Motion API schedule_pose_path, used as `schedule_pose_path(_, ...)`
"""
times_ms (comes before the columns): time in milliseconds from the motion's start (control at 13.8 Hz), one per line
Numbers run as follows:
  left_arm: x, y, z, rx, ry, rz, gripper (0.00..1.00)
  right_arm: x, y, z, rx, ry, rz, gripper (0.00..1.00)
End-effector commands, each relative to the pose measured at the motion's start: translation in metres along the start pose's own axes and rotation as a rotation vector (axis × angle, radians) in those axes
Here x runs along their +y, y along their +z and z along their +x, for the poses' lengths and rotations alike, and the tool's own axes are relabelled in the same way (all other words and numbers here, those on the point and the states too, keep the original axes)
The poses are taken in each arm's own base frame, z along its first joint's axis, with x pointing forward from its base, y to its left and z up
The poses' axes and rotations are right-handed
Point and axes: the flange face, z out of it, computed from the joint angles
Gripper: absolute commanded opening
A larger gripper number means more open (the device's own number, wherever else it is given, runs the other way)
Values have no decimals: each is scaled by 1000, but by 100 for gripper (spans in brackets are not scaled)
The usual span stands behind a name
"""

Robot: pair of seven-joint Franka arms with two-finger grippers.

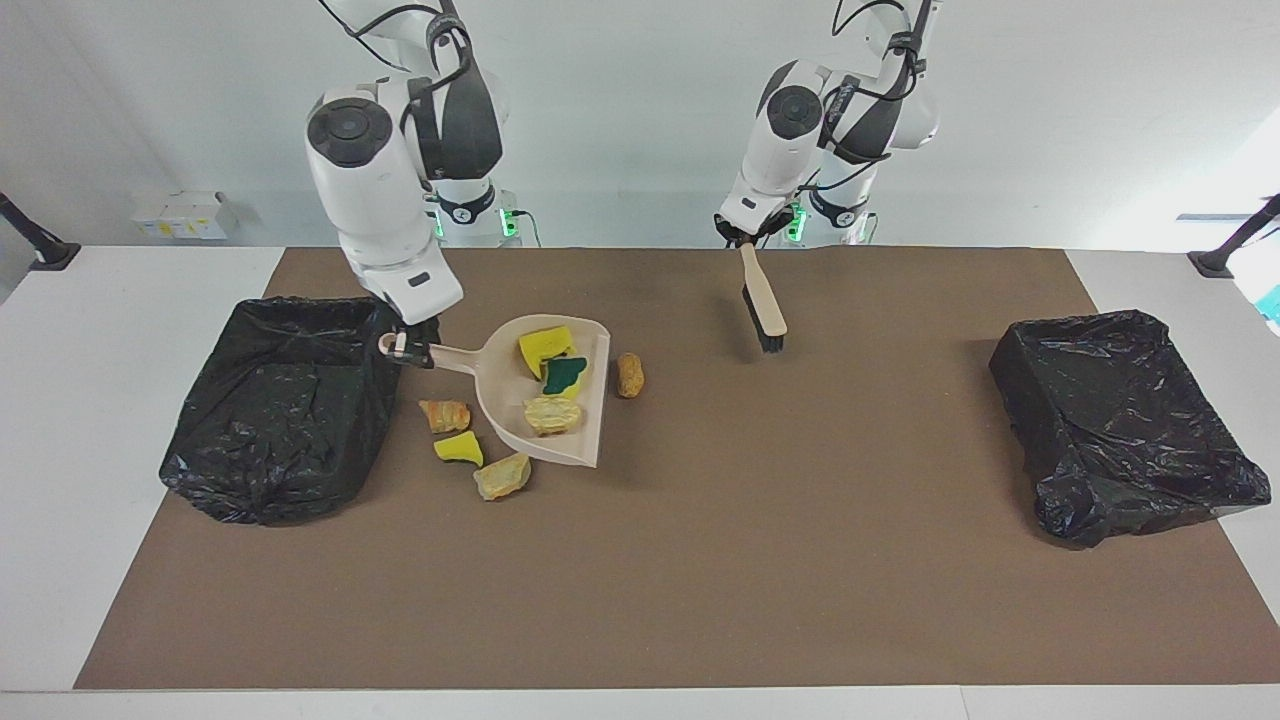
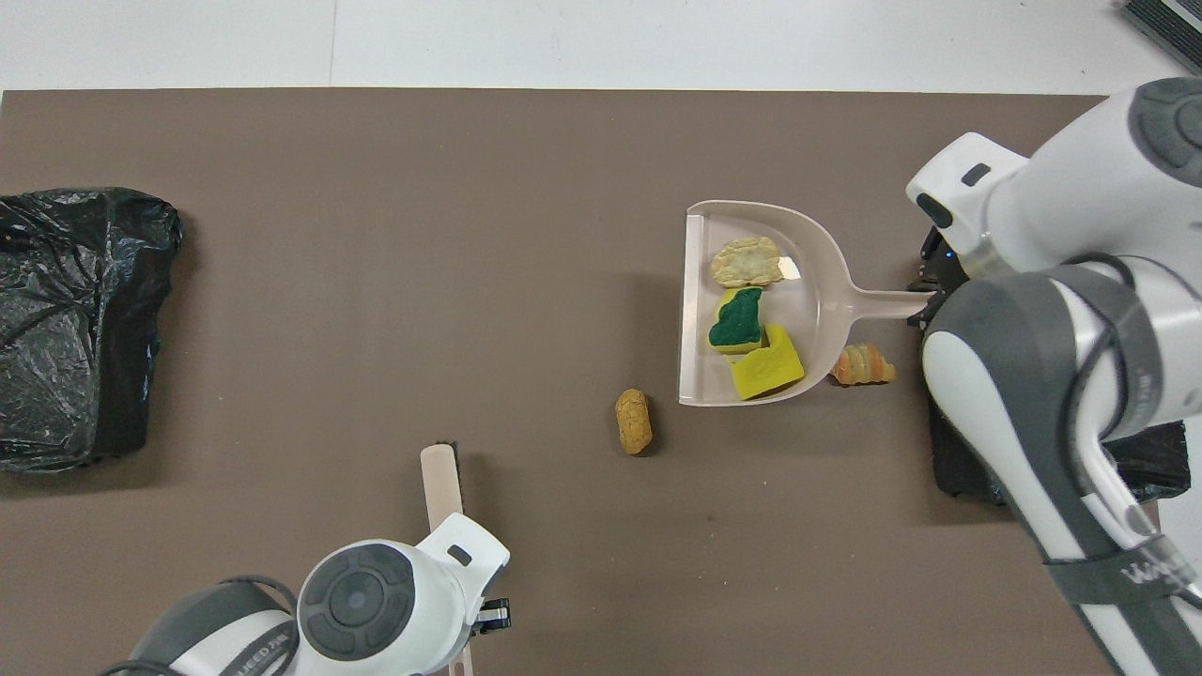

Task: Sweep and dump trash in bin

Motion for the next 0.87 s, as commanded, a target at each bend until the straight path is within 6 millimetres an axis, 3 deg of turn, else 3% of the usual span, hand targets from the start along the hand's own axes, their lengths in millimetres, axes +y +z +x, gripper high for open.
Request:
schedule_pose_path(0,6,16,-24,49,28,6,0,2,-6,-51,14,-25,13,0)
schedule_pose_path(145,19,38,-46,73,96,7,0,7,-1,-102,10,-18,18,0)
schedule_pose_path(363,25,53,-57,50,106,12,0,9,3,-159,4,10,11,0)
schedule_pose_path(799,24,63,-56,1,79,-1,0,-4,8,-272,-190,-2,27,0)
